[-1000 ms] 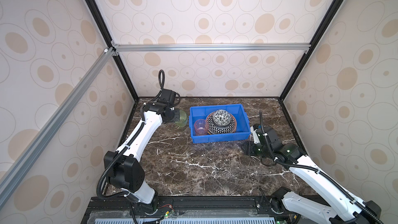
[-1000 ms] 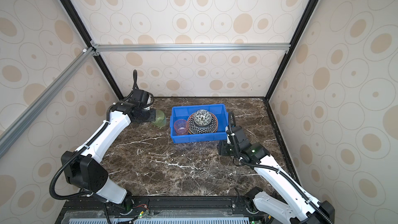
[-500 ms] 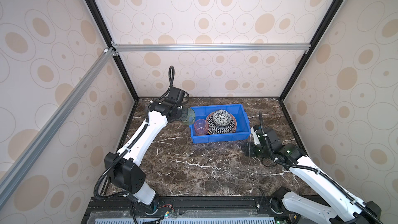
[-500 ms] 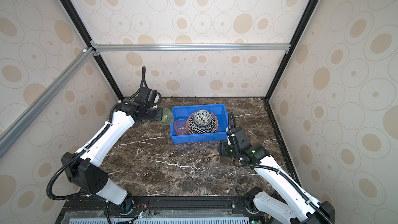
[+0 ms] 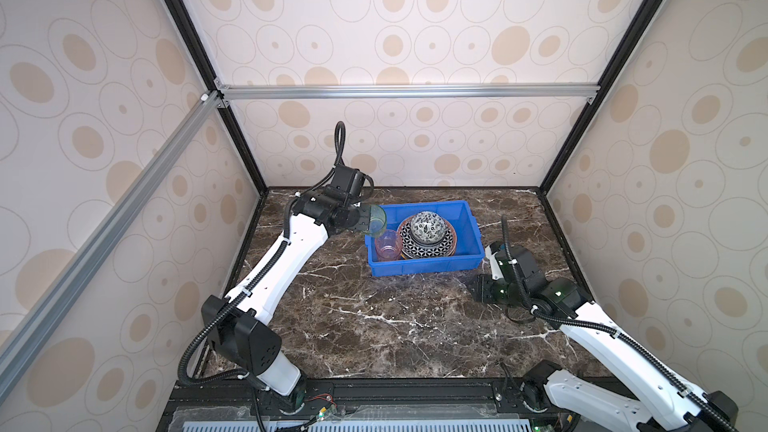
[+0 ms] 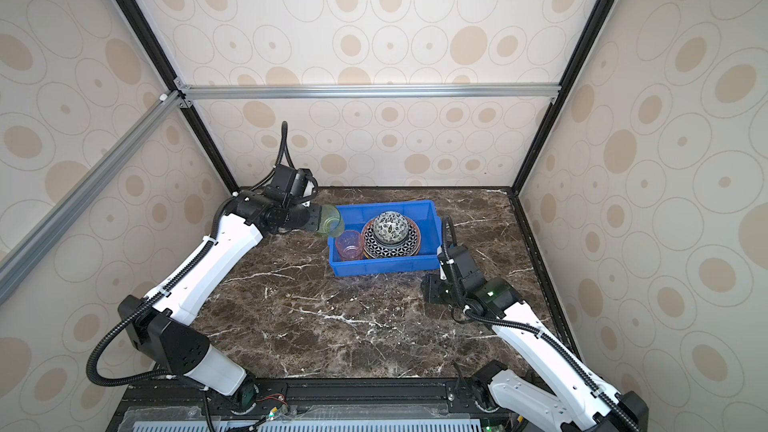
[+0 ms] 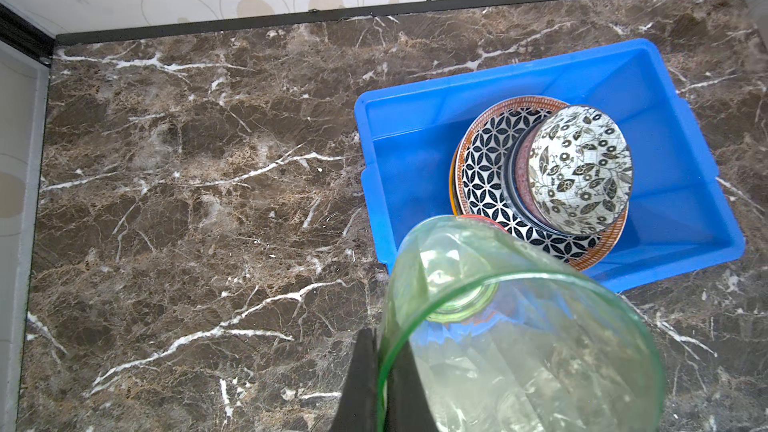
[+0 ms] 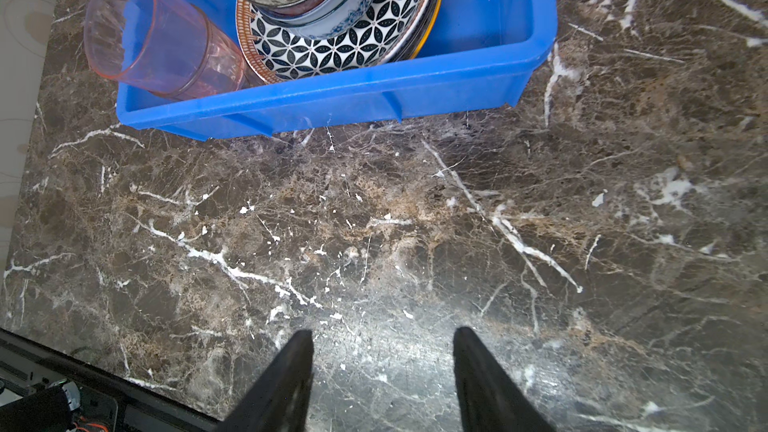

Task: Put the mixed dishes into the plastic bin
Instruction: 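Lift the green glass with the left gripper and carry it over the bin, then lower the green glass onto the pink glass in the bin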

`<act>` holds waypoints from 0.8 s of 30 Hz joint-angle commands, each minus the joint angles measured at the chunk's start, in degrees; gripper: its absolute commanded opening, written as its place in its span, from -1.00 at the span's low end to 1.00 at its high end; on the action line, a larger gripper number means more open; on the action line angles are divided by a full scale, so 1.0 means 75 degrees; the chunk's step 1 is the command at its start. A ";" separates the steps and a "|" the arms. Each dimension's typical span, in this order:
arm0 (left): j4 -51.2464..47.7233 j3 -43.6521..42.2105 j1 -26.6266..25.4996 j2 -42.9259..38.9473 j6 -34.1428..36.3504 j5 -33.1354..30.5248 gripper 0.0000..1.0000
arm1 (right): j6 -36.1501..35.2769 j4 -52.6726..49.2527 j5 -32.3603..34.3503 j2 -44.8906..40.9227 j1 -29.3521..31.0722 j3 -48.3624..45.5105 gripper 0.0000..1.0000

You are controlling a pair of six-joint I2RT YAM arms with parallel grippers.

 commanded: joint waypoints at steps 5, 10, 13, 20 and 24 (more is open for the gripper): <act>0.0056 0.0495 -0.0308 0.0320 -0.0051 -0.0017 -1.00 | 0.0080 -0.0151 0.0128 -0.0117 -0.0030 0.0015 0.15; 0.0109 0.0642 -0.0474 0.0632 -0.0046 -0.0005 -1.00 | 0.0038 -0.0174 0.0256 -0.0187 -0.0030 0.0037 0.15; 0.0117 0.0688 -0.0544 0.0786 -0.0045 0.0007 -1.00 | 0.0045 -0.0174 0.0292 -0.0189 -0.0030 0.0005 0.15; 0.0226 0.0391 -0.0571 0.0862 0.0005 -0.0030 -1.00 | 0.0026 -0.0145 0.0289 -0.0130 -0.0030 -0.0017 0.15; 0.0262 0.0302 -0.0583 0.0979 -0.0004 0.0030 -1.00 | 0.0055 -0.0130 0.0295 -0.0130 -0.0030 -0.0008 0.15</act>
